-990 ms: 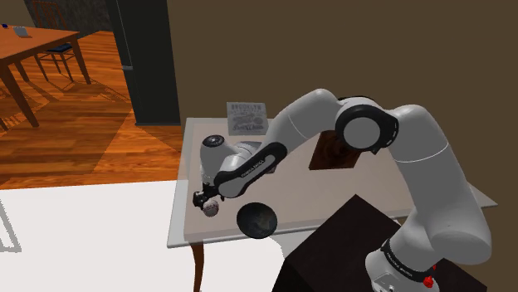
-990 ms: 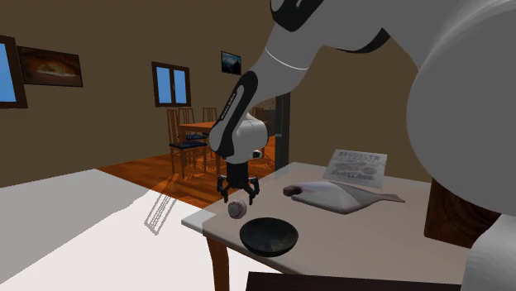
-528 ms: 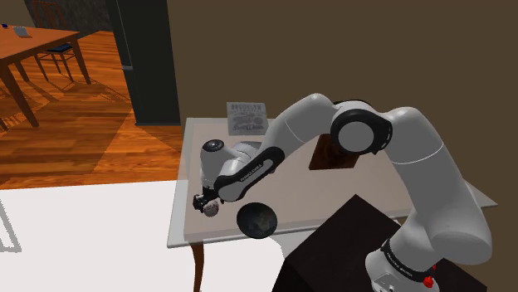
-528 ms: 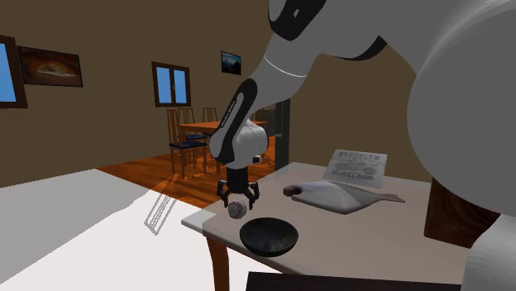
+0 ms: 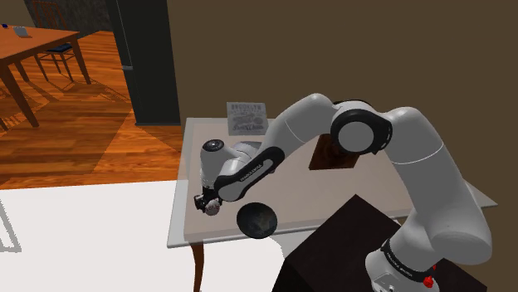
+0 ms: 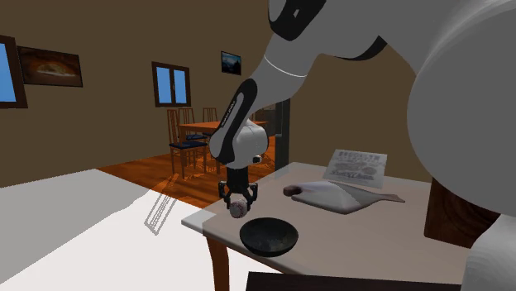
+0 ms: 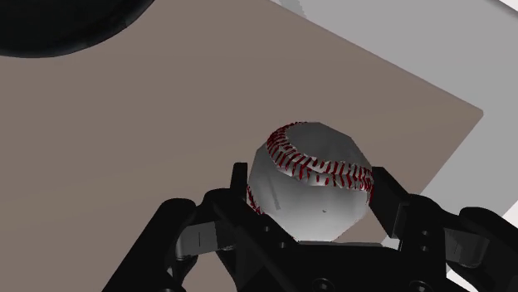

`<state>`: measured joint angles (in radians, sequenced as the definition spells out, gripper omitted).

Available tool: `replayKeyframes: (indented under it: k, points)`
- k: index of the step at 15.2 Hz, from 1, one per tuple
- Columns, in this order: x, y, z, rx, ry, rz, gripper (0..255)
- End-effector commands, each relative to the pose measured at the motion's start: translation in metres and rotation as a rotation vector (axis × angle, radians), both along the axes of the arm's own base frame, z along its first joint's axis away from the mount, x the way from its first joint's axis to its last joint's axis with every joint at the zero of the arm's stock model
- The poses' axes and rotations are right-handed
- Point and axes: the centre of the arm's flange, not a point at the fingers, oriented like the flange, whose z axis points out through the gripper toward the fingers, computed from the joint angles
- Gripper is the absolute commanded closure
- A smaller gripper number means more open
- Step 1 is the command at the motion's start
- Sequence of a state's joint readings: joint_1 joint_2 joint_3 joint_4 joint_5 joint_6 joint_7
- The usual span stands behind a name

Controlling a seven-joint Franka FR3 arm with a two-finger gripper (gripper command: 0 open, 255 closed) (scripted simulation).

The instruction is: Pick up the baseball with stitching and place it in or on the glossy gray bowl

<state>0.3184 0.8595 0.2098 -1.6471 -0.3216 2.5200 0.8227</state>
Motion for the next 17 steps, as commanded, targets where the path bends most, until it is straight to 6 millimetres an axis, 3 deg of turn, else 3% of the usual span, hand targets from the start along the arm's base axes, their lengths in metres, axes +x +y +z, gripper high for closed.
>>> replayKeyframes:
  k: [1, 5, 17]
  points:
    - [0.000, 0.000, -0.001, 0.000, 0.001, 0.000, 255]
    - [0.000, 0.000, 0.000, 0.000, 0.001, 0.000, 255]
    - [0.000, 0.000, 0.063, 0.000, 0.001, 0.000, 255]
